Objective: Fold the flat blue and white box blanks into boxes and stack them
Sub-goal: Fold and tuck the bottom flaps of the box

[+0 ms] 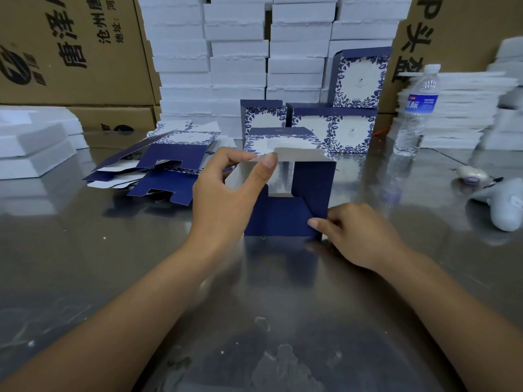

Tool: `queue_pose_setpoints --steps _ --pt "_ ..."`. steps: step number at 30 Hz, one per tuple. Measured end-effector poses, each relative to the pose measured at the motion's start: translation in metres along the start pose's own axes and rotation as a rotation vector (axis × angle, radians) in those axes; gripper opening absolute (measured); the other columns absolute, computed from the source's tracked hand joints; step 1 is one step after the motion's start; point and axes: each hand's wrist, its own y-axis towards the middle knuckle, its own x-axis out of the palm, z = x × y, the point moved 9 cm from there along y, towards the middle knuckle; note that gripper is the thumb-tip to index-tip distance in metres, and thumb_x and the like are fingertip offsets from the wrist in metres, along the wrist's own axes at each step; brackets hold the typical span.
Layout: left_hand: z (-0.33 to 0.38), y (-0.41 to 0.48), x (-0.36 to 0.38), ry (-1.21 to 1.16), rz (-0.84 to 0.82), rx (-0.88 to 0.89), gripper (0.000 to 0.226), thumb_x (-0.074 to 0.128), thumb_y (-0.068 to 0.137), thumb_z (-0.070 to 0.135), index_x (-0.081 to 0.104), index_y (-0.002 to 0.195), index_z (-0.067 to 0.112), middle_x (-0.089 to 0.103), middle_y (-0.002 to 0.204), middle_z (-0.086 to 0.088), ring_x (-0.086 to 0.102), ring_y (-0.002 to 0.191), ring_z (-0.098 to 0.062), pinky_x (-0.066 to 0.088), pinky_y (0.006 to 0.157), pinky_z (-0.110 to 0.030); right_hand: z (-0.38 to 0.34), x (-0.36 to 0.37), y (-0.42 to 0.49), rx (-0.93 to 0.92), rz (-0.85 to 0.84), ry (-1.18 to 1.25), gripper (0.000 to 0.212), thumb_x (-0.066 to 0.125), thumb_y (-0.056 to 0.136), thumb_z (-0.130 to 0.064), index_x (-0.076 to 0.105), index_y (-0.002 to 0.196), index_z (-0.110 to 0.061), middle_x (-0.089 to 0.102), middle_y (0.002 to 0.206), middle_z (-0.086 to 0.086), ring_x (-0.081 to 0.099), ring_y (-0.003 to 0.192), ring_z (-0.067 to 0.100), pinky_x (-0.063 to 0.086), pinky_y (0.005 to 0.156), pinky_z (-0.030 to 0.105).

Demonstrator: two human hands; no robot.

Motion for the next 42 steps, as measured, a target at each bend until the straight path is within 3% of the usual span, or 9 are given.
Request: queue_pose_setpoints --steps 4,7,11,15,20,25,29,35,42 --pt "0.001 0.0 -0.002 -0.008 0.015 0.001 0.036 0.059 0.065 0.06 0.062 0.08 0.027 0.065 0.092 0.012 0.055 0.093 0.0 0.036 0.077 -0.002 -0.002 -0.001 0.0 -0.023 0.017 0.021 0.05 0.053 0.09 -0.047 0.044 0.049 -0.021 0.049 0.053 -0.008 0.047 0.054 0.01 0.027 0.047 0.027" --pt "-0.003 0.004 -0.007 -0.03 0.045 -0.043 0.037 0.059 0.066 0.062 0.06 0.076 0.026 0.063 0.077 0.021 0.054 0.079 0.01 0.044 0.071 -0.02 -0.009 0.0 -0.003 -0.076 0.011 0.018 0.042 0.057 0.087 -0.049 0.045 0.057 -0.022 0.053 0.059 -0.007 0.049 0.059 0.01 0.03 0.049 0.027" --pt "-0.009 0.015 -0.022 -0.045 0.132 -0.064 0.028 0.064 0.081 0.047 0.056 0.068 0.023 0.057 0.066 0.021 0.051 0.063 0.015 0.035 0.061 0.0 -0.019 0.001 -0.005 -0.138 -0.01 0.027 0.034 0.058 0.086 -0.048 0.045 0.065 -0.026 0.049 0.059 -0.01 0.046 0.058 0.004 0.026 0.048 0.024" --pt "-0.015 0.018 -0.026 -0.074 0.164 -0.08 0.03 0.064 0.083 0.045 0.055 0.067 0.022 0.054 0.057 0.025 0.049 0.06 0.014 0.033 0.06 0.002 -0.021 0.002 -0.006 -0.154 0.001 0.003 0.046 0.048 0.093 -0.046 0.041 0.054 -0.023 0.052 0.05 -0.02 0.043 0.053 0.005 0.025 0.047 0.024" --pt "-0.018 0.018 -0.027 -0.103 0.177 -0.091 0.032 0.063 0.082 0.048 0.054 0.067 0.022 0.053 0.055 0.028 0.048 0.058 0.013 0.033 0.058 0.002 -0.022 -0.004 -0.005 -0.19 0.048 0.02 0.042 0.043 0.094 -0.045 0.049 0.066 -0.015 0.06 0.064 0.0 0.056 0.068 0.022 0.042 0.058 0.032" --pt "-0.013 0.017 -0.026 -0.089 0.171 -0.064 0.033 0.062 0.081 0.049 0.054 0.065 0.022 0.053 0.054 0.027 0.048 0.058 0.012 0.033 0.059 0.001 -0.015 -0.009 -0.006 -0.097 0.094 0.028 0.053 0.037 0.079 -0.071 0.047 0.061 -0.022 0.052 0.053 -0.006 0.053 0.059 0.011 0.031 0.049 0.026" --pt "-0.002 0.011 -0.018 -0.042 0.114 -0.012 0.031 0.059 0.078 0.053 0.056 0.067 0.024 0.056 0.059 0.03 0.051 0.069 0.017 0.033 0.068 0.004 -0.016 -0.023 -0.005 -0.108 0.225 0.027 0.059 0.025 0.066 -0.083 0.039 0.081 -0.027 0.053 0.071 -0.012 0.052 0.065 0.011 0.033 0.05 0.027" --pt "0.004 0.006 -0.008 -0.053 0.031 0.02 0.035 0.055 0.068 0.06 0.058 0.07 0.025 0.059 0.067 0.022 0.052 0.069 0.009 0.039 0.069 -0.011 -0.033 -0.058 -0.019 -0.267 0.522 0.266 0.064 0.054 0.082 -0.059 0.032 0.134 -0.029 0.041 0.128 -0.013 0.042 0.118 0.006 0.035 0.089 0.022" --pt "0.013 0.001 0.007 -0.04 -0.085 0.128 0.027 0.046 0.078 0.051 0.056 0.076 0.026 0.054 0.074 0.017 0.05 0.072 0.009 0.034 0.072 -0.005 -0.059 -0.077 -0.032 -0.441 0.64 0.26 0.031 0.049 0.091 -0.034 0.063 0.1 -0.008 0.049 0.094 -0.011 0.045 0.092 0.008 0.033 0.078 0.02"
